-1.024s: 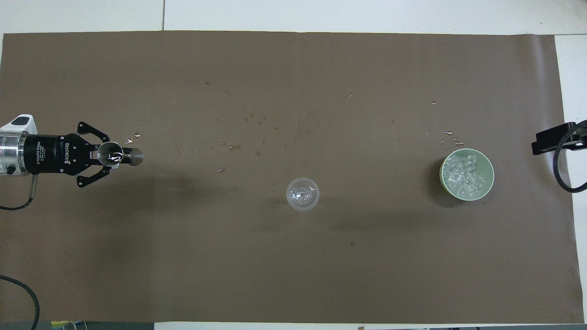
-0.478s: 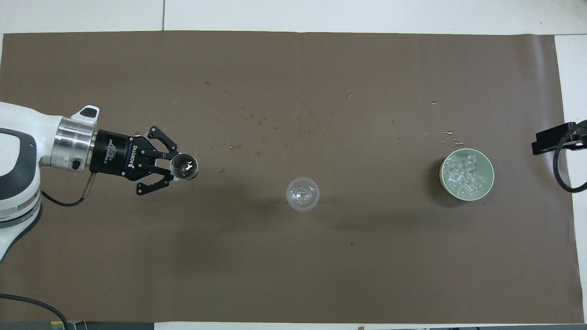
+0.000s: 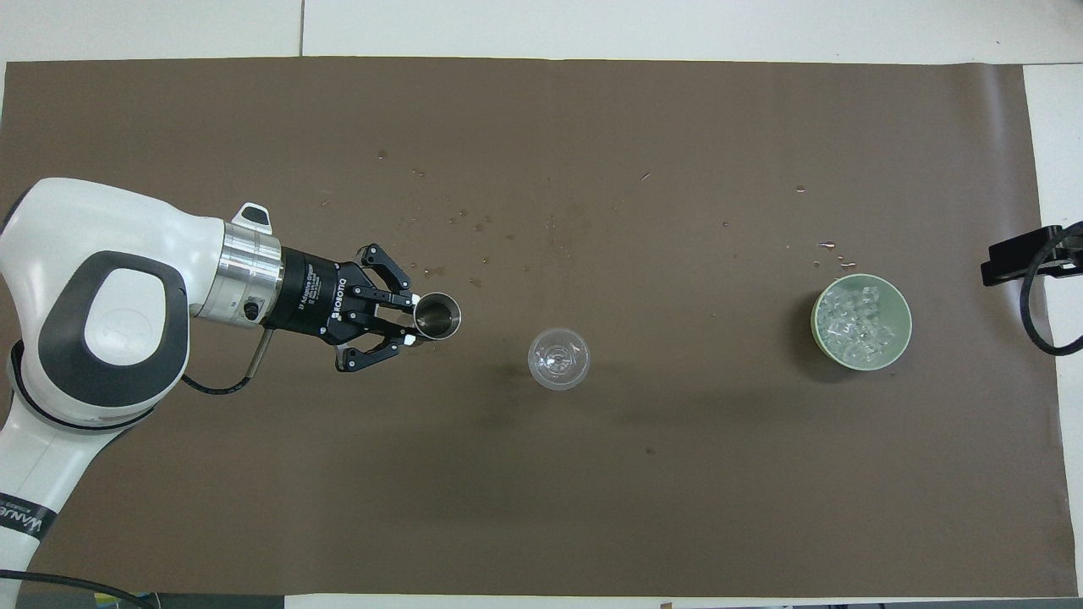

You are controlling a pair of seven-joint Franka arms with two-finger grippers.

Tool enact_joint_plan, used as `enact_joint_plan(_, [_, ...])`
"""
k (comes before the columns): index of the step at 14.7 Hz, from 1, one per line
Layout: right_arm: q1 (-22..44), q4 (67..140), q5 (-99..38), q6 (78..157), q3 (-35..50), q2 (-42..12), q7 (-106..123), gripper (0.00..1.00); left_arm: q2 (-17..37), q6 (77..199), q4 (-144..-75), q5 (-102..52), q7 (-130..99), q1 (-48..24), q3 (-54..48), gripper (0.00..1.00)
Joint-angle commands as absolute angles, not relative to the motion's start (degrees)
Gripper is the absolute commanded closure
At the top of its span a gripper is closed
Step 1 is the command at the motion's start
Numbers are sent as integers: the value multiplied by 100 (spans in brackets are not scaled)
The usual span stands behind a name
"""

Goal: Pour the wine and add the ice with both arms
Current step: 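Lift and carry the silver cup over the clear glass with the left gripper, then tilt the silver cup to pour into the clear glass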

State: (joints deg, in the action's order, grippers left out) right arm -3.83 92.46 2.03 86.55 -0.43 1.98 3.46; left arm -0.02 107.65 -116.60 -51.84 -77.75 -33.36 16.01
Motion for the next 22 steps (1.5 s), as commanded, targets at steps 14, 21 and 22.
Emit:
enact_joint_plan(14, [-448, 9316, 132, 8648, -18, 264, 439, 0, 44, 12129, -11435, -2946, -10238, -4956, 1617, 100])
enact_joint_plan(21, [-448, 9316, 132, 8640, -18, 264, 466, 0, 149, 12155, -11163, -1330, -11161, -5414, 1600, 100])
enact_joint_plan(22, [-466, 9316, 132, 8579, -26, 272, 475, 0, 158, 12155, -11119, -1084, -11310, -5466, 1600, 100])
